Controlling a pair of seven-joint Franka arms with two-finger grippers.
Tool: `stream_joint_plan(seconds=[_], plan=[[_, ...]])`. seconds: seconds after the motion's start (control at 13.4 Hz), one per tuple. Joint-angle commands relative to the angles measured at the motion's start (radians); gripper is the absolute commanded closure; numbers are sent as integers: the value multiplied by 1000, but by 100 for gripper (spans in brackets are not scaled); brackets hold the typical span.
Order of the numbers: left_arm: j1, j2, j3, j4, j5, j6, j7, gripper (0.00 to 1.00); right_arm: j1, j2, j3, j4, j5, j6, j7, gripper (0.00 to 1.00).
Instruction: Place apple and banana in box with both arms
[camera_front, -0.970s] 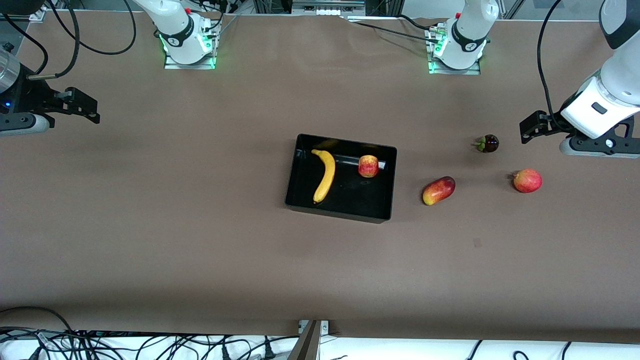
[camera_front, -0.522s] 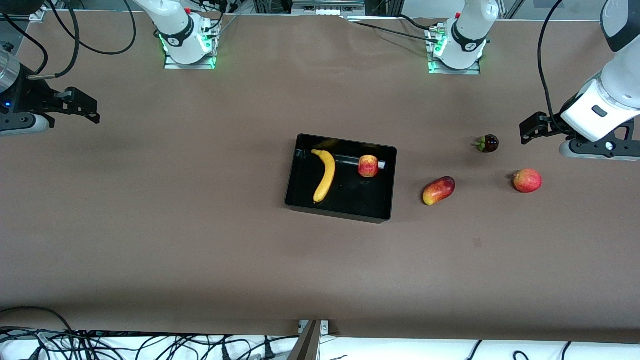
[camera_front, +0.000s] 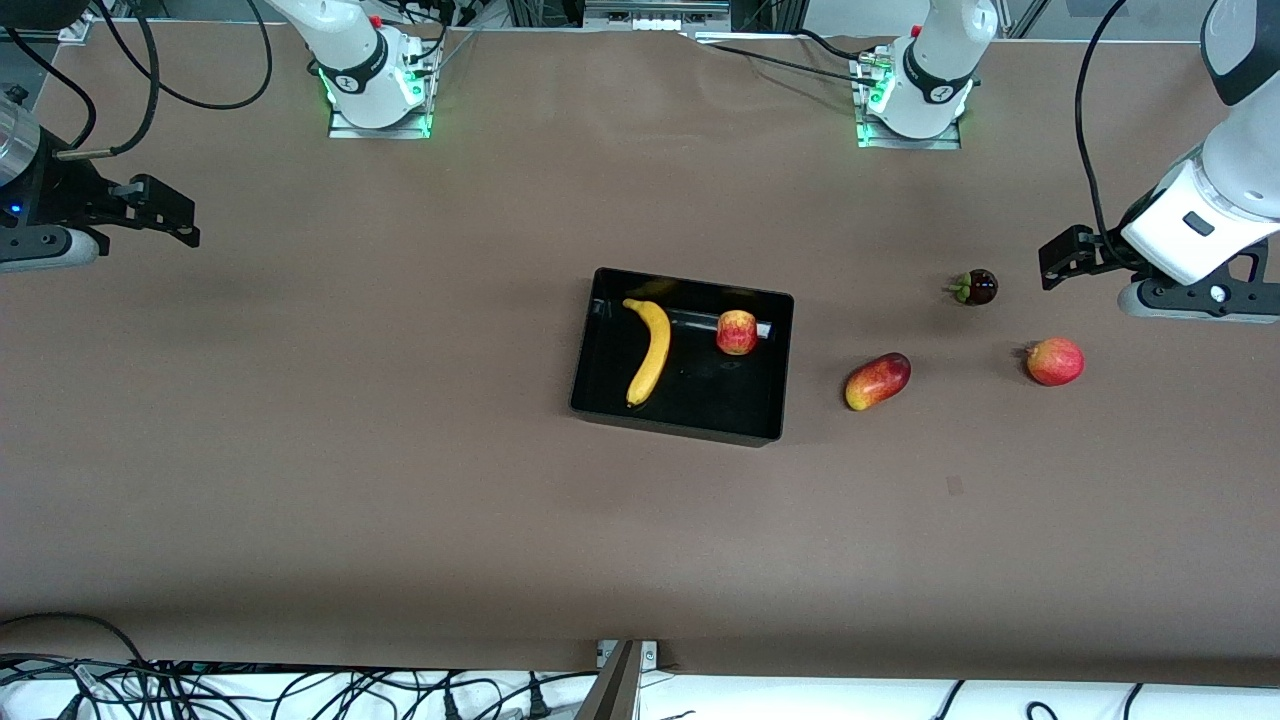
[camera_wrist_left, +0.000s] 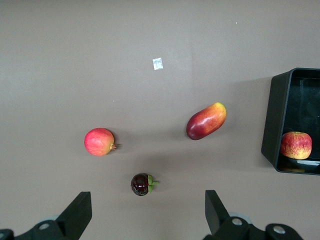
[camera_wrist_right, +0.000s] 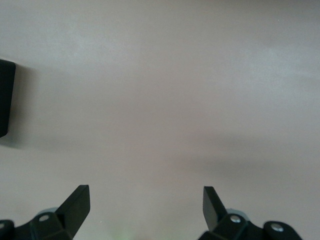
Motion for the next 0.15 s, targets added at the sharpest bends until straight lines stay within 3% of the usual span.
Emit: stream_joint_plan(seconds=[0.0, 0.07], plan=[[-6, 13, 4, 34, -14, -26, 5, 0, -15, 8, 14, 19, -13, -4, 6, 0], [-6, 13, 4, 34, -14, -26, 5, 0, -15, 8, 14, 19, -13, -4, 6, 0]])
